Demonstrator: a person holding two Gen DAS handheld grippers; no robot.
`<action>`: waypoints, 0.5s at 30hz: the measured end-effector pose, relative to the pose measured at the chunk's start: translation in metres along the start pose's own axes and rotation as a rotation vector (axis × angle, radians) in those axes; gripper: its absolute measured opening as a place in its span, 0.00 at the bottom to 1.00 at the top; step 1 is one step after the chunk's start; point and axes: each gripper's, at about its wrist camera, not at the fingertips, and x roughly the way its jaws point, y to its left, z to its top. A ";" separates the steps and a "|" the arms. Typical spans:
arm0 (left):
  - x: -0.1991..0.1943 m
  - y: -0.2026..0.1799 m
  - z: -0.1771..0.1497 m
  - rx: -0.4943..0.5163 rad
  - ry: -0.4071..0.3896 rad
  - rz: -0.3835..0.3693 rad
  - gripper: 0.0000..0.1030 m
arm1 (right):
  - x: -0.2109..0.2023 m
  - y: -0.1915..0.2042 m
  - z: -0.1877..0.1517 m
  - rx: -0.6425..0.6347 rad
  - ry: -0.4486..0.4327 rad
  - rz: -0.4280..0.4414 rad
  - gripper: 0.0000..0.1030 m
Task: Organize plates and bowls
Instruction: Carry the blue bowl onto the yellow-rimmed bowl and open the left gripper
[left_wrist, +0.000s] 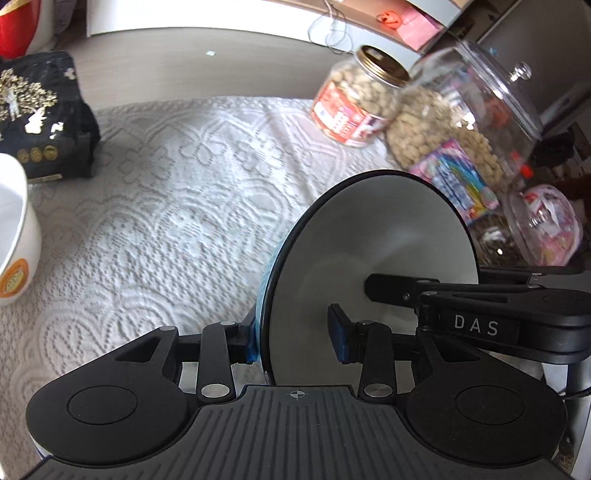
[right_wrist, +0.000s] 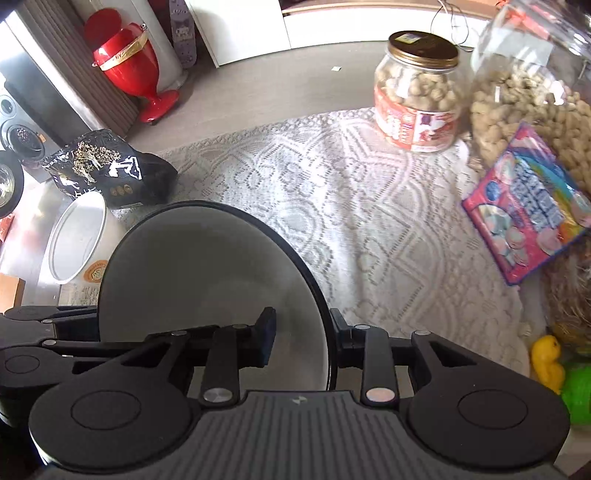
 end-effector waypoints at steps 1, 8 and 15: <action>-0.001 -0.013 -0.004 0.017 0.018 -0.013 0.39 | -0.008 -0.008 -0.007 0.003 -0.008 0.000 0.29; 0.027 -0.059 -0.029 0.055 0.151 -0.027 0.33 | -0.023 -0.064 -0.056 0.051 0.020 0.009 0.29; 0.056 -0.061 -0.045 0.058 0.210 0.071 0.21 | 0.010 -0.084 -0.086 0.087 0.075 0.043 0.29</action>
